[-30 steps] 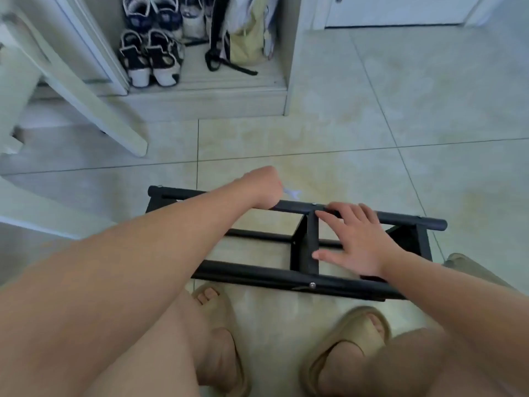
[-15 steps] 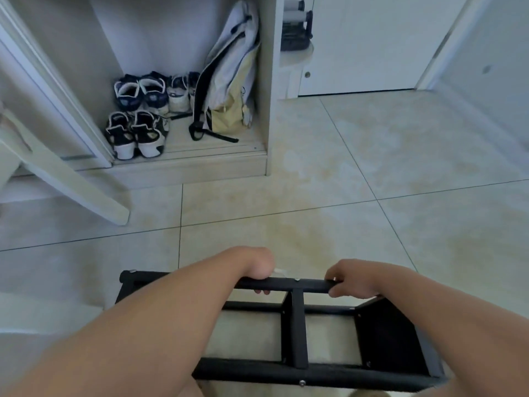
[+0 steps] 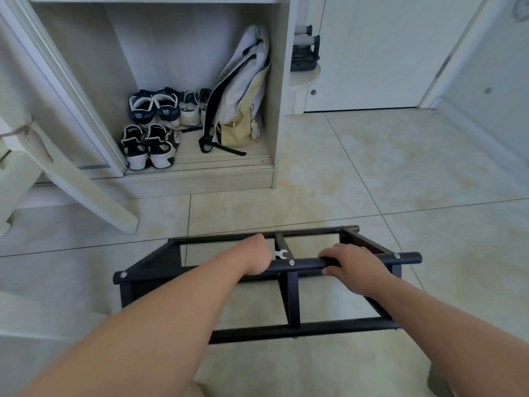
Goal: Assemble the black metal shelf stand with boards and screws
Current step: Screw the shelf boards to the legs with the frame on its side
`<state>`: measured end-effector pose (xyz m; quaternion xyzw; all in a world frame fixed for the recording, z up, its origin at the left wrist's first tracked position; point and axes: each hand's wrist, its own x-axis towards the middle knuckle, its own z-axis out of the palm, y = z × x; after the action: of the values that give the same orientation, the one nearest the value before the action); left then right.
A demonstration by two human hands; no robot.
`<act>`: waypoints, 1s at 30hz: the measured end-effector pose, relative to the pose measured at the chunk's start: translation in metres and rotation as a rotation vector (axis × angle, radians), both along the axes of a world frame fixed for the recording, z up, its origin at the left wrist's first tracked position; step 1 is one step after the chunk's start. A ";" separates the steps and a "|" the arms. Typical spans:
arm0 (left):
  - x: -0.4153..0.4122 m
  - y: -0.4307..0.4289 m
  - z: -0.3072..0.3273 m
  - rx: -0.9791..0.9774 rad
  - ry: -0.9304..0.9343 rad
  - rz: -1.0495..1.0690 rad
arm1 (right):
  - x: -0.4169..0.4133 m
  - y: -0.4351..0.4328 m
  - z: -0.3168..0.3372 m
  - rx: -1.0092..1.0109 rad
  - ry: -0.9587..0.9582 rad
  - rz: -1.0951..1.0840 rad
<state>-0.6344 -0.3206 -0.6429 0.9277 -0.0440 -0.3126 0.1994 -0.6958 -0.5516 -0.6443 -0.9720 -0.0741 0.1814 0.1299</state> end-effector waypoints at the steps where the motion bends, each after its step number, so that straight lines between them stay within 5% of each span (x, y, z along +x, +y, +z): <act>1: -0.005 0.000 -0.003 0.008 0.004 -0.008 | -0.003 0.002 -0.002 -0.008 0.005 0.001; 13: -0.024 0.004 -0.051 0.065 0.104 -0.063 | -0.039 0.017 -0.063 -0.072 0.102 -0.063; 22: -0.042 -0.003 -0.091 0.268 0.381 -0.319 | -0.065 0.028 -0.116 -0.094 0.331 -0.053; 30: -0.035 0.010 -0.110 0.216 0.423 -0.235 | -0.070 0.027 -0.139 -0.097 0.333 0.000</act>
<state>-0.6692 -0.3103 -0.7528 0.8460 -0.0751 -0.5236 0.0665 -0.7655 -0.5245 -0.7829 -0.9336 -0.0424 0.3433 0.0934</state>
